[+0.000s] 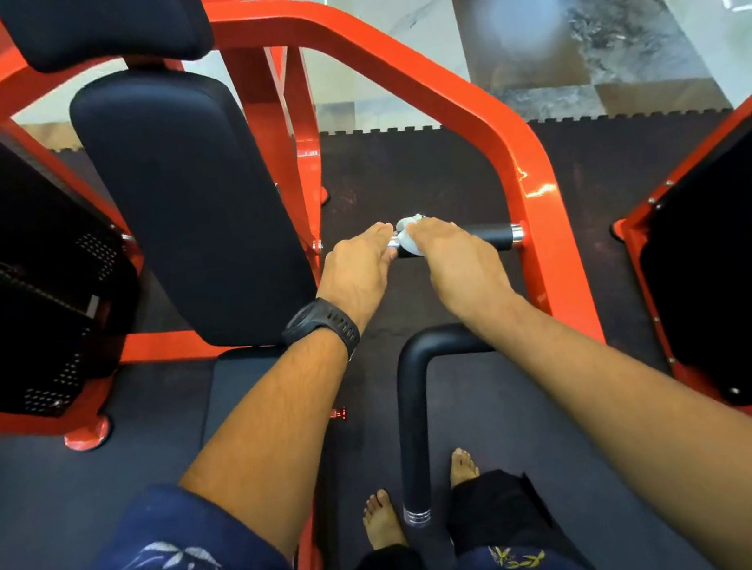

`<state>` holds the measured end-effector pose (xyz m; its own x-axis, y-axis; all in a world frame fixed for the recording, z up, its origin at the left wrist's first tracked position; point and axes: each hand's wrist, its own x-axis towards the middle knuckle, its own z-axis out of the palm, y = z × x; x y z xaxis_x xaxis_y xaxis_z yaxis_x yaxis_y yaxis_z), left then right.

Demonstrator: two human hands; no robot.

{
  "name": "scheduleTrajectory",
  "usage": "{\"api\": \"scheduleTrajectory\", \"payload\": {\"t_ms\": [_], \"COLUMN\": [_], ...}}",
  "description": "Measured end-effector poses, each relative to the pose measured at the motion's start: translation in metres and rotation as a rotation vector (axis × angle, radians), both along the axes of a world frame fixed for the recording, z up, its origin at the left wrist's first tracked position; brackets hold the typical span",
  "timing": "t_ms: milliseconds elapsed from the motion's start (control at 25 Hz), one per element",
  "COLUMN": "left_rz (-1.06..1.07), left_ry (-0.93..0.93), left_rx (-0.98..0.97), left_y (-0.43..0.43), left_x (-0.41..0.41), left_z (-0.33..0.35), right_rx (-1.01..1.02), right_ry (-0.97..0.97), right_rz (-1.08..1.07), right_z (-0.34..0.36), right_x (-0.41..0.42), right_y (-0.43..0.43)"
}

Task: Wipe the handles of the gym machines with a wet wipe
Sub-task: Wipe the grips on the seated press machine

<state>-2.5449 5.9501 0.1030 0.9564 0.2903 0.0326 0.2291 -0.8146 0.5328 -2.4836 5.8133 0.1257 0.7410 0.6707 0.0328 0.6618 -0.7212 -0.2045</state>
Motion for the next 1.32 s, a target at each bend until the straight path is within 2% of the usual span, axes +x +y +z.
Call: {"api": "scheduleTrajectory", "payload": {"t_ms": [120, 200, 320, 400, 520, 600, 800, 880, 1000, 1160, 1240, 1320], "left_rz": [-0.036, -0.064, -0.075, -0.066, -0.057, -0.058, -0.059, -0.062, -0.045, -0.062, -0.072, -0.069], "left_ry": [0.057, 0.093, 0.086, 0.089, 0.106, 0.107, 0.102, 0.119, 0.138, 0.140, 0.137, 0.142], "left_rx": [0.078, 0.113, 0.138, 0.141, 0.126, 0.114, 0.105, 0.119, 0.140, 0.147, 0.170, 0.182], "left_y": [0.007, 0.005, 0.004, 0.003, 0.002, 0.003, 0.007, 0.007, 0.005, 0.005, 0.006, 0.005], "left_x": [0.006, 0.008, 0.009, 0.010, 0.011, 0.012, 0.013, 0.014, 0.013, 0.012, 0.013, 0.012], "left_z": [-0.003, 0.000, 0.001, 0.000, -0.004, -0.007, -0.011, -0.010, -0.004, -0.001, 0.001, 0.003], "right_rx": [-0.081, -0.135, -0.018, 0.063, 0.004, 0.082, 0.049, -0.040, -0.362, -0.405, -0.425, -0.362], "right_ry": [0.052, 0.040, -0.125, -0.185, -0.109, -0.065, -0.043, -0.053, -0.049, -0.098, -0.093, -0.098], "right_rz": [-0.124, -0.097, 0.044, 0.062, 0.014, 0.001, 0.137, 0.095, 0.057, 0.104, 0.043, 0.017], "right_z": [0.007, 0.007, 0.004, 0.000, -0.011, -0.016, -0.016, -0.012, 0.005, -0.003, 0.005, 0.017], "right_x": [0.023, 0.022, 0.001, -0.004, -0.009, 0.001, 0.011, 0.021, 0.044, 0.029, 0.047, 0.056], "right_y": [0.008, 0.008, -0.005, -0.011, -0.010, -0.005, 0.001, 0.006, 0.022, 0.011, 0.012, 0.004]}}
